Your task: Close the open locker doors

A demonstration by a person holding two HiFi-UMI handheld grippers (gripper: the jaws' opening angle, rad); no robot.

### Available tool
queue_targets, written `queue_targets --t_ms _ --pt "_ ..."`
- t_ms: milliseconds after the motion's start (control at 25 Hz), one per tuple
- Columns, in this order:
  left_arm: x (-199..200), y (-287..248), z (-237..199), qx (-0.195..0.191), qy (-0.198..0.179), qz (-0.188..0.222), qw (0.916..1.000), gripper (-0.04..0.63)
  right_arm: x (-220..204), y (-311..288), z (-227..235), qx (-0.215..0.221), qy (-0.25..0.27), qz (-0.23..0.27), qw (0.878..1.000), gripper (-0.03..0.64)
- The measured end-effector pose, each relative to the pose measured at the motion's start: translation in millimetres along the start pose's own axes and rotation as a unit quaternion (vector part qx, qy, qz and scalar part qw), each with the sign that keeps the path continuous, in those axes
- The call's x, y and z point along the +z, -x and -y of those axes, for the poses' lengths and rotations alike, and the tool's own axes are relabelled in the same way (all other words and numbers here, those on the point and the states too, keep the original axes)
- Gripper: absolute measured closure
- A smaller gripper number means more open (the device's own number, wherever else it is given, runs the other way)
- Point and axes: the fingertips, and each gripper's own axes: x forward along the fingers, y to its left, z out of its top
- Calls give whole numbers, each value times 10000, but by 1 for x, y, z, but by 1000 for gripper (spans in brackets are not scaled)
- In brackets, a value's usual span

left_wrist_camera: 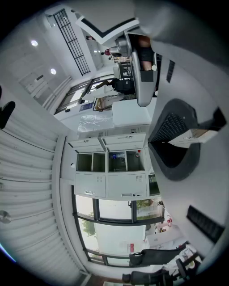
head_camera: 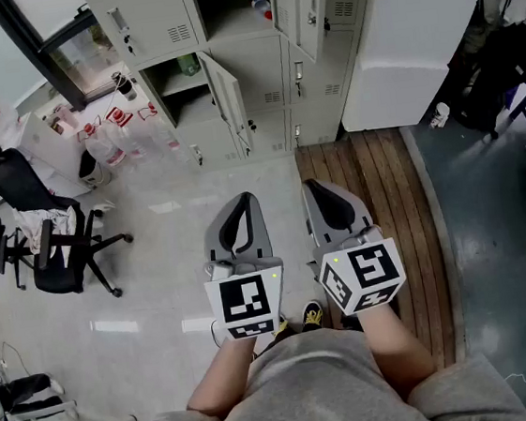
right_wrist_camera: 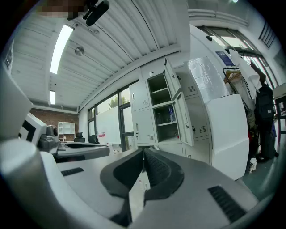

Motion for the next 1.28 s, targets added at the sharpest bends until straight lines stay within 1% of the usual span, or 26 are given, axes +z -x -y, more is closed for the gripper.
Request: queue_targets --t_ms 360,760,880,1040,1200,1280 --pt "6 3 -12 -33 3 59 10000 588 7 -6 -9 -24 68 101 9999 588" --pt "12 13 -12 -113 27 131 9998 588 9 1 -23 -34 -55 190 9998 588" --pt "13 15 -13 -130 14 149 9998 586 9 1 -27 53 -170 193 9997 589" --pt "6 18 -14 -203 34 120 9997 586 4 -1 -32 67 -142 66 9999 589" --pt "-3 23 -25 -214 102 42 9997 588 3 -2 -43 165 -281 125 9994 589" --pt "-7 25 -32 -205 137 3 9997 588 3 -3 -47 145 -235 133 9995 589"
